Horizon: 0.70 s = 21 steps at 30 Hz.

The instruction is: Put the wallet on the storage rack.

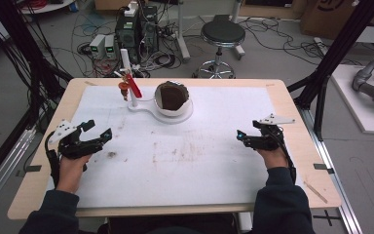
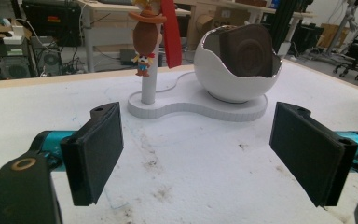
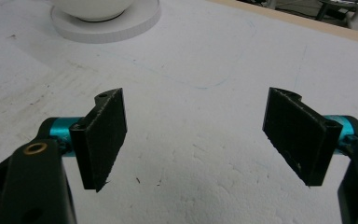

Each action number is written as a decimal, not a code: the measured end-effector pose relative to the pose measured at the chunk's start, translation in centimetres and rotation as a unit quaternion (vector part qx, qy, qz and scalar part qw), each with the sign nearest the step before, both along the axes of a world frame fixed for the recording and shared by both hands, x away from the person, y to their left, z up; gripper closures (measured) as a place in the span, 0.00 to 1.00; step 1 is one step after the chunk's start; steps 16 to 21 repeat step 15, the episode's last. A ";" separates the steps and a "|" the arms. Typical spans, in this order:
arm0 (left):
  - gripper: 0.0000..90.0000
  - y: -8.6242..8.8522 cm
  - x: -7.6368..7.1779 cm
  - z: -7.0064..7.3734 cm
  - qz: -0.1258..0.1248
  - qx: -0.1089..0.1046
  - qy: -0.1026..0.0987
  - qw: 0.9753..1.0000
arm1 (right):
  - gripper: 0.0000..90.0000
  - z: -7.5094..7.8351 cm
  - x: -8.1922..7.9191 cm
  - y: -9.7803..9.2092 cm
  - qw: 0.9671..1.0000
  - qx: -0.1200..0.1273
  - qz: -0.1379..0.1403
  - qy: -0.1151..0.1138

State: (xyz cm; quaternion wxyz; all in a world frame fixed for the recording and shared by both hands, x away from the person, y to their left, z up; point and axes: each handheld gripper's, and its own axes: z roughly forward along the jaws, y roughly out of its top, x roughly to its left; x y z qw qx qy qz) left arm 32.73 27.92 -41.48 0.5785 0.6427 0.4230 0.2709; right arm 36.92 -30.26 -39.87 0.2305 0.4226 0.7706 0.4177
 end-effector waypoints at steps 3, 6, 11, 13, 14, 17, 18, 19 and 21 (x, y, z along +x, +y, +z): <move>0.19 0.0 0.1 -0.1 0.000 0.000 0.002 1.000 | 0.24 -0.1 0.1 0.0 1.000 -0.005 0.001 0.004; 0.19 0.1 0.1 -0.1 0.000 0.000 0.001 1.000 | 0.24 -0.3 0.3 0.1 1.000 -0.007 0.002 0.006; 0.19 -0.1 0.3 -0.1 -0.005 0.000 -0.001 1.000 | 0.24 -0.2 0.1 0.0 1.000 -0.001 -0.002 0.005; 0.19 -0.4 0.4 -0.1 -0.005 0.000 -0.003 1.000 | 0.24 -0.1 0.0 -0.2 1.000 0.001 -0.002 0.005; 0.19 -0.4 0.5 0.0 -0.006 0.002 -0.004 1.000 | 0.24 -0.1 -0.1 -0.3 1.000 0.004 -0.003 0.005; 0.19 -0.5 0.5 0.0 -0.007 0.003 -0.005 1.000 | 0.24 -0.1 -0.1 -0.4 1.000 0.006 -0.004 0.002; 0.19 -0.5 0.5 0.0 -0.007 0.003 -0.005 1.000 | 0.24 -0.1 -0.1 -0.4 1.000 0.006 -0.004 0.002; 0.19 -0.5 0.5 0.0 -0.007 0.003 -0.005 1.000 | 0.24 -0.1 -0.1 -0.4 1.000 0.006 -0.004 0.002; 0.19 -0.5 0.5 0.0 -0.007 0.003 -0.005 1.000 | 0.24 -0.1 -0.1 -0.4 1.000 0.006 -0.004 0.002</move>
